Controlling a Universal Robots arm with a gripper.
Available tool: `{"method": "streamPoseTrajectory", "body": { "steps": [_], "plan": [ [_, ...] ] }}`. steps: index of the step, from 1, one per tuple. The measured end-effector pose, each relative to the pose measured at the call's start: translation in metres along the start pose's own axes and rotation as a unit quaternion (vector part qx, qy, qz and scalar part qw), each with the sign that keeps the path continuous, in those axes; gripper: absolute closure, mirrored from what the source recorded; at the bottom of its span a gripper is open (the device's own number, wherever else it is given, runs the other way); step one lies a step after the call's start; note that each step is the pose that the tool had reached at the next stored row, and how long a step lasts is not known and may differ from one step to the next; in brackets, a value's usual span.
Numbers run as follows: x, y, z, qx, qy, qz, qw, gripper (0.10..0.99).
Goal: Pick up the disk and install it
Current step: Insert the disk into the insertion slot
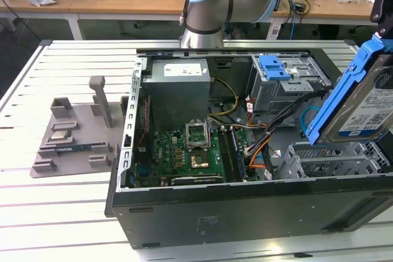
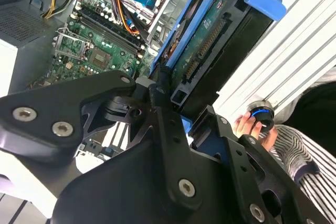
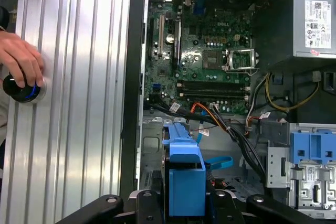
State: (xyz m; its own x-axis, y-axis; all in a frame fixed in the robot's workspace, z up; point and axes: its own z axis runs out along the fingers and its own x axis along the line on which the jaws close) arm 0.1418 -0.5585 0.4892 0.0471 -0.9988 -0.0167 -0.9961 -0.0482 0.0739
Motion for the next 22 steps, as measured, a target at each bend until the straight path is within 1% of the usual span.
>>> {"method": "streamPoseTrajectory", "body": {
  "steps": [8,10,12,14,15,16,17,20,22],
  "plan": [
    [-0.0001,-0.0002,0.0007,0.0,-0.0002,0.004,1.0,0.718],
    [-0.0007,-0.0007,0.0044,-0.0003,-0.0006,0.008,1.0,0.718],
    [-0.0017,-0.0015,0.0111,-0.0011,-0.0009,0.011,0.9999,0.718],
    [-0.0043,-0.003,0.0149,-0.0017,-0.0008,0.011,0.9999,0.718],
    [-0.0074,-0.0045,0.0185,-0.0021,-0.0009,0.011,0.9999,0.718],
    [-0.0087,-0.0053,0.0212,-0.0023,-0.0008,0.011,0.9999,0.718],
    [-0.009,-0.006,0.0239,-0.0024,-0.001,0.011,0.9999,0.718],
    [-0.0101,-0.0088,0.036,-0.0023,-0.0013,0.017,0.9998,0.718],
    [-0.0103,-0.0091,0.0386,-0.0023,-0.0013,0.017,0.9998,0.718]
  ]
}}
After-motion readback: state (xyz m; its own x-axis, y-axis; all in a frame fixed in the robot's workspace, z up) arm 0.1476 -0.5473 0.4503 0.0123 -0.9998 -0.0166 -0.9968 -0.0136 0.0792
